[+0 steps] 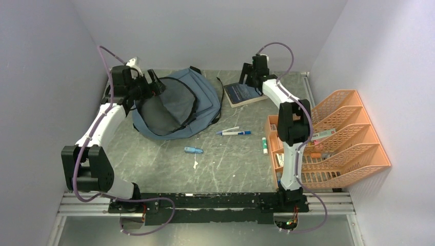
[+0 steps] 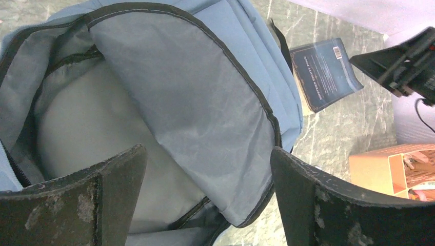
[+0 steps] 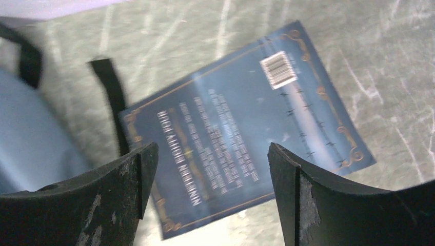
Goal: Pack the student bag
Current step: Move the book to the center of the board.
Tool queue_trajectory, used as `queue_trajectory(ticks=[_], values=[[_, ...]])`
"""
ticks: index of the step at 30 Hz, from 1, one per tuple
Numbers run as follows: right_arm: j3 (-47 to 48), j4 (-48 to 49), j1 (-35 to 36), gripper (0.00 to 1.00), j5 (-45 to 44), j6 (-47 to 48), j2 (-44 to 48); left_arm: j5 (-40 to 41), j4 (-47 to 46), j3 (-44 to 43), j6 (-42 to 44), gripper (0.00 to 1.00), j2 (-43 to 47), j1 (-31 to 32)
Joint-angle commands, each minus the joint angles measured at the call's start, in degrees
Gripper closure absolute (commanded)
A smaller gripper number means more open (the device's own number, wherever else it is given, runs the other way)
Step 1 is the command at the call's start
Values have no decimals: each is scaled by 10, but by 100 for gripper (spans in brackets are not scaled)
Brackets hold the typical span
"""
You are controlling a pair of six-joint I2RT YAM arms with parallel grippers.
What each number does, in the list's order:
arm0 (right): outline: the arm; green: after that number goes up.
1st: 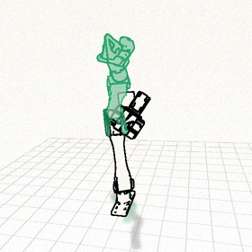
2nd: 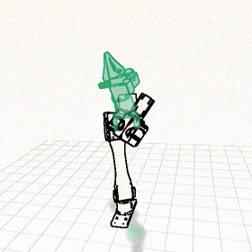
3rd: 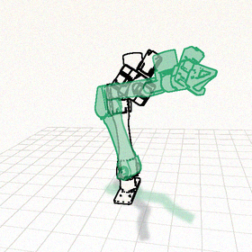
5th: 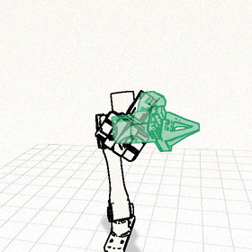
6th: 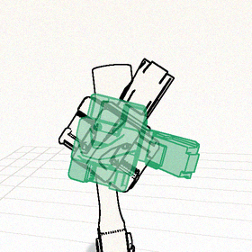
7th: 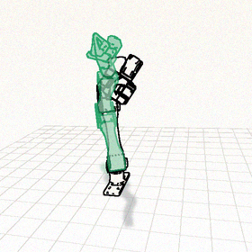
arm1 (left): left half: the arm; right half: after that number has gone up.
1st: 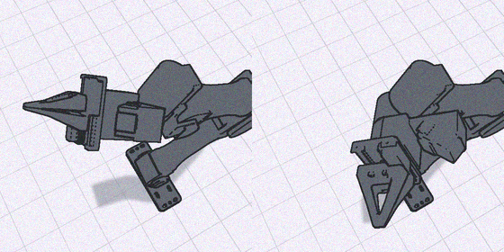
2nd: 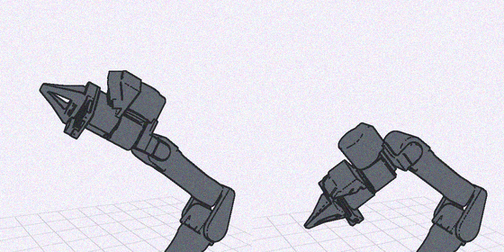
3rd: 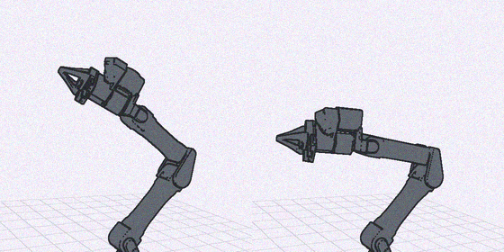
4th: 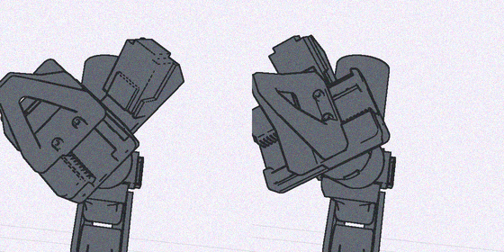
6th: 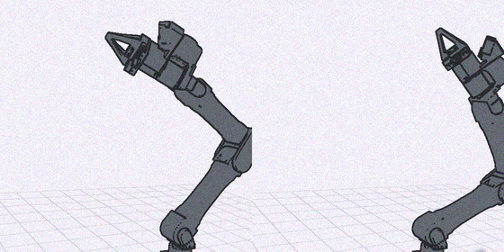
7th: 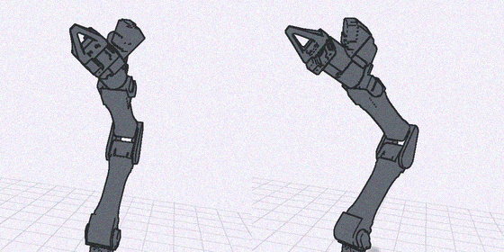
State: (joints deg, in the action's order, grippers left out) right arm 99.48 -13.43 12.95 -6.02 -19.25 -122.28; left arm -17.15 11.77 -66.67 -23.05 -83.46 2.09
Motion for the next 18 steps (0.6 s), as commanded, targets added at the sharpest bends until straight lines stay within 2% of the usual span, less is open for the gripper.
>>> queue_trajectory(ticks=[1, 11, 15, 18], values=[[55, -44, -34, 17, 13, 12, -56, -2, -21, -3, 13, 6, 12, 10], [119, -45, -87, 16, 15, 42, -127, -21, -35, 5, 13, 8, 12, 16], [145, -50, -105, 16, 55, 71, -150, -27, -38, 6, 13, 9, 10, 17], [179, -63, -118, 17, 116, 95, -181, -42, -46, 10, 12, 9, 8, 17]])
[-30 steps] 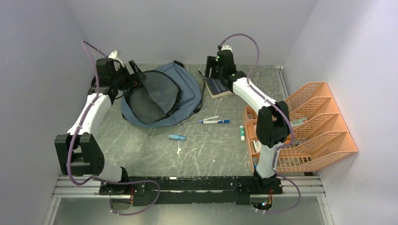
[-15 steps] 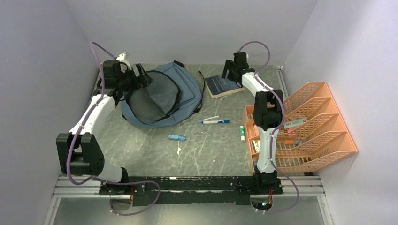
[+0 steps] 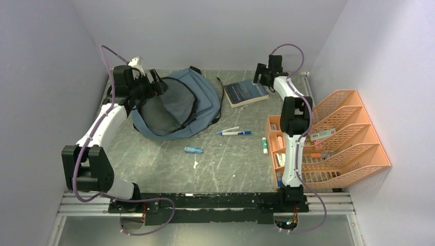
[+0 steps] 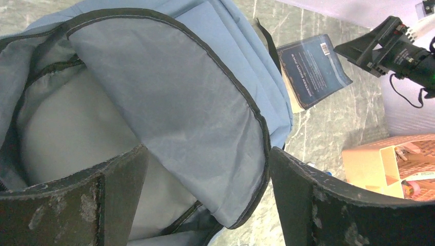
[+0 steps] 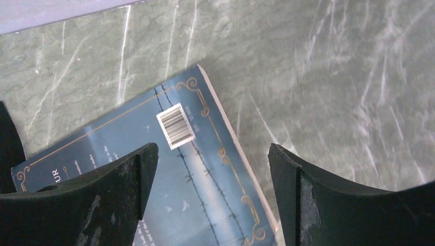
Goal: Pack the student bag
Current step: Move the book to the center of the board.
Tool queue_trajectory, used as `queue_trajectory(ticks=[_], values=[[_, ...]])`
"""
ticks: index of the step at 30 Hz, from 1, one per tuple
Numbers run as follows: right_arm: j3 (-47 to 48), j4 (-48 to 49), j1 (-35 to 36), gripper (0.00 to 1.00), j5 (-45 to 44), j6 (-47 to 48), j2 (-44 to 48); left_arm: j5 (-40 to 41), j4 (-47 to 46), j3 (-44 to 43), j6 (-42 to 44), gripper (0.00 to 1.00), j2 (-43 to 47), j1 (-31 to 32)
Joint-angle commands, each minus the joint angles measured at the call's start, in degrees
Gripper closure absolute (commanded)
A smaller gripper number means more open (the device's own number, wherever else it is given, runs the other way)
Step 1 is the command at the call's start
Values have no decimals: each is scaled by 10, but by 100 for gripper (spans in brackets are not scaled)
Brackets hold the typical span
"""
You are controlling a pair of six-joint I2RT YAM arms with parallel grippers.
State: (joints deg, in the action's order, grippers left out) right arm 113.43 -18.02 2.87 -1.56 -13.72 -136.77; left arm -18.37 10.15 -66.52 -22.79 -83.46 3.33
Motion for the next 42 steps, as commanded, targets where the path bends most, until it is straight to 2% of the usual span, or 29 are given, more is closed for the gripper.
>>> queue_trajectory(ticks=[1, 4, 7, 11, 18, 26, 32, 39, 42], values=[[58, -29, -21, 17, 90, 46, -49, -36, -34, 9, 9, 9, 8, 5], [95, -50, -26, 18, 120, 74, -84, -45, -39, 12, 13, 15, 7, 8], [111, -63, -26, 18, 134, 100, -102, -44, -38, 11, 20, 16, 6, 16], [82, -50, -27, 20, 160, 111, -93, -46, -37, 8, 27, 15, 1, 29], [58, -67, -20, 30, 280, 172, -80, -75, -48, 7, 36, 14, -12, 57], [12, -70, 13, 34, 325, 256, -51, -74, -22, -17, 53, 14, -42, 111], [-25, -95, 42, 36, 281, 279, -21, -25, 3, -50, 43, 14, -68, 168], [-193, -35, 45, 44, 234, 212, 91, 27, 16, -106, 20, 14, -119, 233], [-230, -40, 46, 45, 213, 193, 135, 48, 34, -142, 20, 15, -150, 257]])
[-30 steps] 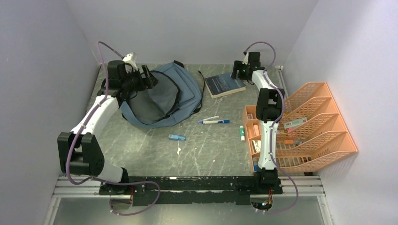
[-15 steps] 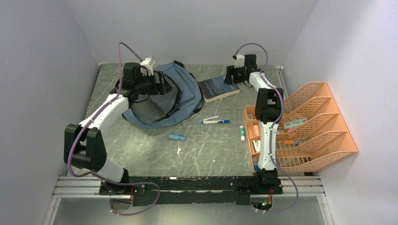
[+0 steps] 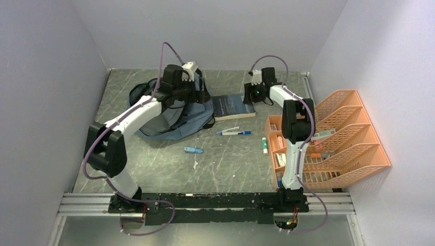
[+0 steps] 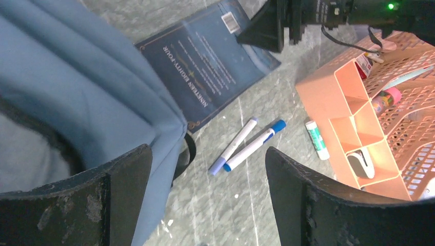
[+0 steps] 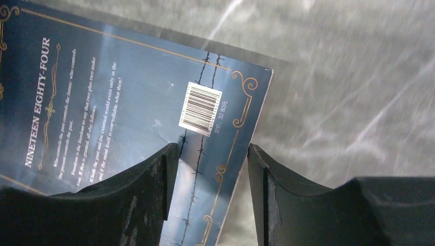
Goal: Pack the student bag
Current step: Move the book to the center of the board.
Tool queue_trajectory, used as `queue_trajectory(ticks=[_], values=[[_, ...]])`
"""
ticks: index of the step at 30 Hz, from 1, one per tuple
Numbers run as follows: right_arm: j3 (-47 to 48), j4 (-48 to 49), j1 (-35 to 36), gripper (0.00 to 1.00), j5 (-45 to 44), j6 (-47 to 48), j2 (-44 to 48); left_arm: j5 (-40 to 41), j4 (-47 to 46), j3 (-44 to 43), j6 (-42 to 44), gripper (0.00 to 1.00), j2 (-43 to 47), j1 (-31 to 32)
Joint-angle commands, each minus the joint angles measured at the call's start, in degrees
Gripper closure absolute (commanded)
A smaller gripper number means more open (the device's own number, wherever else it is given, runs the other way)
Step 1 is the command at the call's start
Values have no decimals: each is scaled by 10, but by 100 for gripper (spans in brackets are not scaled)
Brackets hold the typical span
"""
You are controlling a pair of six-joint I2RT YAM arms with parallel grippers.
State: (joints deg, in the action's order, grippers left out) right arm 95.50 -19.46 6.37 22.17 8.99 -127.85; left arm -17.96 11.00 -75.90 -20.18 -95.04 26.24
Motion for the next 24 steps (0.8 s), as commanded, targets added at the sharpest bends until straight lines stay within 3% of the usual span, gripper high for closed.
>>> queue_trajectory(ticks=[1, 6, 16, 24], values=[[-55, -26, 10, 45, -33, -38, 63, 50, 30, -59, -6, 15, -42, 35], [-52, 13, 11, 34, -59, -59, 97, 70, 32, -70, -17, 15, -62, 49], [133, -21, 14, 37, -58, -69, -50, 91, 39, -23, -32, 16, -40, 61], [218, -59, 15, 38, -17, -66, -126, 85, 39, 9, -33, 16, -28, 65]])
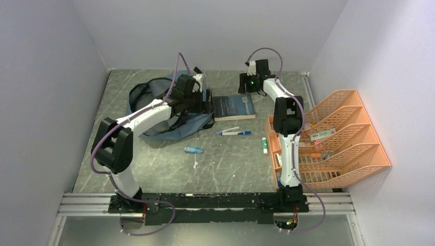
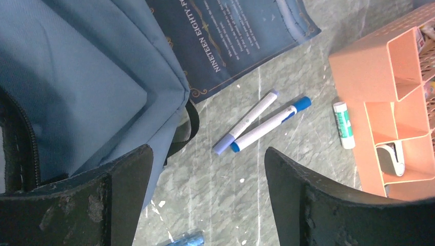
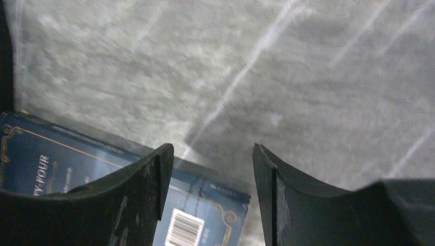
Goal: Pack the student bag
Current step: Move the book to the center of the board.
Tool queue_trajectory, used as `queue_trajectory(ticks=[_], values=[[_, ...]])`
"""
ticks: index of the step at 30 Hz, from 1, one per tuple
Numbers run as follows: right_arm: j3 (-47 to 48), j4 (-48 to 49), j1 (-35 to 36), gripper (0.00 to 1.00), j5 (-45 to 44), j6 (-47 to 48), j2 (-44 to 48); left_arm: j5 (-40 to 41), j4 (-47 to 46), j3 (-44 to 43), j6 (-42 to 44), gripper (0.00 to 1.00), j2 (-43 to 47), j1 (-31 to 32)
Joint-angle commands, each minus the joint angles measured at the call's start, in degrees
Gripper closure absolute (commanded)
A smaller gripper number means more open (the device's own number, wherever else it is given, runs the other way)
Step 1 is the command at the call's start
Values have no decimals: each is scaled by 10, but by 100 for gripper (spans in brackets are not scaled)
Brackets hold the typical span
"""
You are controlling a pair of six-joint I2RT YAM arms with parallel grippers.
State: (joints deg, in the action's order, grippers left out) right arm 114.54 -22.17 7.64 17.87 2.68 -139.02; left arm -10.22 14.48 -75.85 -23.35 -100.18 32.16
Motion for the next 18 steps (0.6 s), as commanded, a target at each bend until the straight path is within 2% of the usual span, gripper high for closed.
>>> queue_trajectory(ticks=[1, 14, 18], values=[[21, -30, 3, 38, 31, -7, -12, 5, 4, 9, -3, 16, 23, 6], [-143, -68, 13, 51, -60, -121, 96, -13, -5, 11, -3, 17, 5, 13], [-250, -41, 30, 56, -71, -150, 167, -6, 3, 5, 8, 17, -1, 28]])
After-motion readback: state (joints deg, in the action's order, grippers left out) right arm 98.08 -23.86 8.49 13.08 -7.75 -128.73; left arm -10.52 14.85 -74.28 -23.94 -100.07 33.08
